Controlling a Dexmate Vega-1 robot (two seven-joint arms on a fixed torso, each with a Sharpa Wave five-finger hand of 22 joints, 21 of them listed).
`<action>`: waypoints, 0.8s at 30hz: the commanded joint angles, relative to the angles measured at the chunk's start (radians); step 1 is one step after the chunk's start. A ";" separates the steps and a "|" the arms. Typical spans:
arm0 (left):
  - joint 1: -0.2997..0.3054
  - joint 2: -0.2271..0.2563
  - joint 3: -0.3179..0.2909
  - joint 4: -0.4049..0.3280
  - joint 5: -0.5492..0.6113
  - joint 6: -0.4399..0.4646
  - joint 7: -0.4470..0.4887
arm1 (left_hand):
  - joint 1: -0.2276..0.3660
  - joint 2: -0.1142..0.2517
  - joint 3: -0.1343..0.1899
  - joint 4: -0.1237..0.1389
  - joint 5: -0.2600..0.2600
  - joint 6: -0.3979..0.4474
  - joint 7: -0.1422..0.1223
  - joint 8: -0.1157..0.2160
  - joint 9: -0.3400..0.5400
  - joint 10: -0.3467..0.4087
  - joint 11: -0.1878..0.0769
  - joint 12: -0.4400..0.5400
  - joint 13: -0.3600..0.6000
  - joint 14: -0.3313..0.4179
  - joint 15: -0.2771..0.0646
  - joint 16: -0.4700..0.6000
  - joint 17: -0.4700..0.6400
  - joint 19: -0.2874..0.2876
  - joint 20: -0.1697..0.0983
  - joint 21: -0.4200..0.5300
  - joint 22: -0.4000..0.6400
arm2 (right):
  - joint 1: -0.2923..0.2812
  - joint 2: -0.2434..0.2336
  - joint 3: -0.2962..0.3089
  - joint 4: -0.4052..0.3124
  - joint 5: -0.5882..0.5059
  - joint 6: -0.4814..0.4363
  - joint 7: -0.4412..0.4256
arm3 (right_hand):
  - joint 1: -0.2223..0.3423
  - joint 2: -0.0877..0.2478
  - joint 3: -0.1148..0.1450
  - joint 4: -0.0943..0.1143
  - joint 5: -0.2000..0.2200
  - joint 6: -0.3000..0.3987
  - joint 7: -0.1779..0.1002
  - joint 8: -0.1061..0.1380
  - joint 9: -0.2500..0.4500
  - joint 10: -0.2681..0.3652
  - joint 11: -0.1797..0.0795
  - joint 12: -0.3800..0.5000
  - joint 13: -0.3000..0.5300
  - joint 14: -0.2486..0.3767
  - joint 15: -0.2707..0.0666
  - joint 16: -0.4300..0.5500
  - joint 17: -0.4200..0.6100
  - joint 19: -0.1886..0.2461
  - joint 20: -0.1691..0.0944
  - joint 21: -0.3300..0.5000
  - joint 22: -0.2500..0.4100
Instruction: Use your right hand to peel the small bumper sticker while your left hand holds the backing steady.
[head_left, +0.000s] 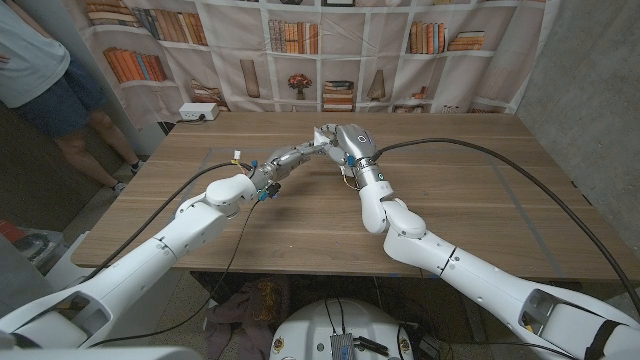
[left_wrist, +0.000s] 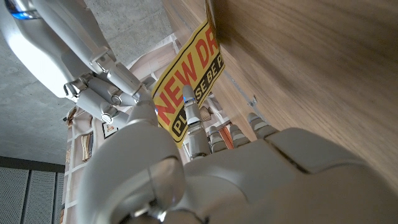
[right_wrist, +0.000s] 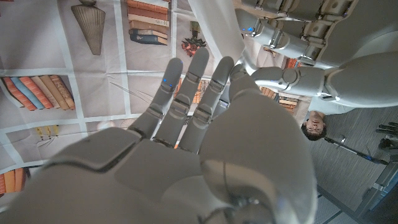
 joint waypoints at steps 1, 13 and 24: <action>-0.001 -0.021 0.000 0.024 -0.011 -0.038 -0.020 | 0.027 0.022 0.029 -0.006 -0.002 0.030 -0.006 0.012 0.007 0.021 -0.004 0.007 0.003 -0.002 0.012 0.001 0.004 0.001 0.014 0.007 0.002 | -0.006 -0.002 0.006 -0.007 -0.001 0.006 0.004 | 0.008 0.000 -0.005 0.001 0.005 0.007 0.003 -0.001 0.004 0.004 -0.004 -0.003 0.002 0.005 -0.116 -0.006 0.003 -0.005 -0.149 0.009 0.004; 0.010 -0.045 -0.007 0.032 -0.013 -0.083 -0.005 | 0.134 0.054 0.135 -0.022 -0.004 0.109 -0.036 0.040 0.016 0.080 -0.017 0.021 0.004 0.009 -0.001 0.009 0.010 0.003 0.012 0.010 0.004 | -0.011 -0.008 0.007 -0.020 -0.008 0.002 0.016 | 0.007 0.000 -0.006 0.001 0.006 0.011 0.005 0.000 0.004 0.007 -0.004 -0.004 0.002 0.006 -0.116 -0.008 0.004 -0.009 -0.149 0.016 0.004; 0.029 -0.041 -0.017 0.010 -0.017 -0.065 0.029 | 0.179 0.059 0.223 0.007 -0.008 0.214 -0.033 0.075 0.013 0.137 -0.031 0.032 0.005 0.025 -0.017 0.021 0.022 0.010 0.005 0.016 0.005 | -0.016 -0.013 0.009 -0.029 -0.014 -0.009 0.029 | 0.007 -0.003 -0.007 0.000 0.006 0.016 0.007 0.002 0.005 0.011 -0.005 -0.005 0.001 0.005 -0.116 -0.011 0.006 -0.007 -0.148 0.025 0.004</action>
